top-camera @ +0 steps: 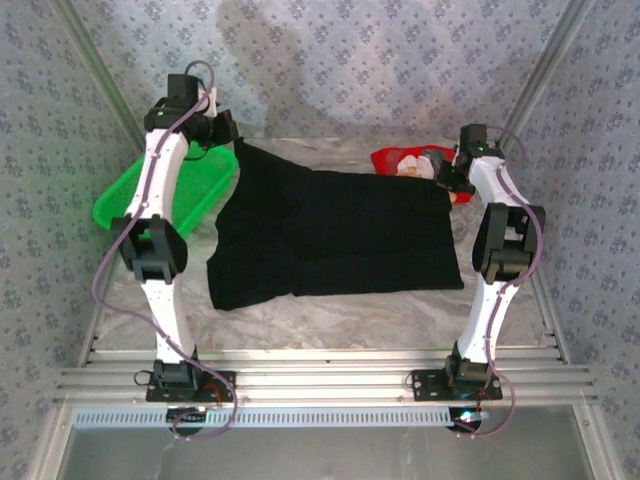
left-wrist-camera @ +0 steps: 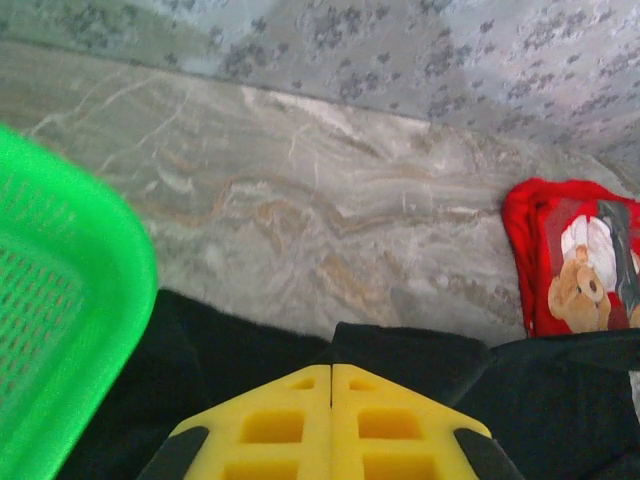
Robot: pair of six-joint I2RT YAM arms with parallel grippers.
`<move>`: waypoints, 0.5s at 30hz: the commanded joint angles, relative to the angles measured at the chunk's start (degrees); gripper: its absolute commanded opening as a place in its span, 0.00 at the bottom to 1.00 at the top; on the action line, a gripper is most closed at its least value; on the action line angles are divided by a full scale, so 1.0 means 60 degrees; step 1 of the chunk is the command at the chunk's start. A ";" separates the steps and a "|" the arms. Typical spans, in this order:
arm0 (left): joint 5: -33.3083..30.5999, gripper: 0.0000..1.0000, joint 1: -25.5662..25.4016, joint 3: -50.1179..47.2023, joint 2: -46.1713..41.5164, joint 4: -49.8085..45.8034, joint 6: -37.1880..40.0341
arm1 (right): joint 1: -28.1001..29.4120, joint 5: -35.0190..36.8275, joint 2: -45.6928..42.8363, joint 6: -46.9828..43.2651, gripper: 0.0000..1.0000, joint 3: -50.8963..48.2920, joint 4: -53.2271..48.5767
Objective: Fold and stack the t-shirts
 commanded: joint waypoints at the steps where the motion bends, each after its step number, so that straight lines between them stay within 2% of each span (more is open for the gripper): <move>1: -0.0101 0.00 0.0151 -0.1770 -0.1283 0.1180 0.0055 | -0.0041 0.0160 -0.0420 -0.0309 0.00 -0.0199 0.0032; 9: -0.0057 0.00 0.0174 -0.5701 -0.3575 0.2755 -0.0464 | -0.0210 0.0161 -0.0809 -0.0325 0.00 -0.0994 0.0173; 15: -0.0269 0.00 0.0046 -0.7807 -0.4914 0.3228 -0.0863 | -0.0286 0.0188 -0.1190 -0.0207 0.00 -0.1625 0.0220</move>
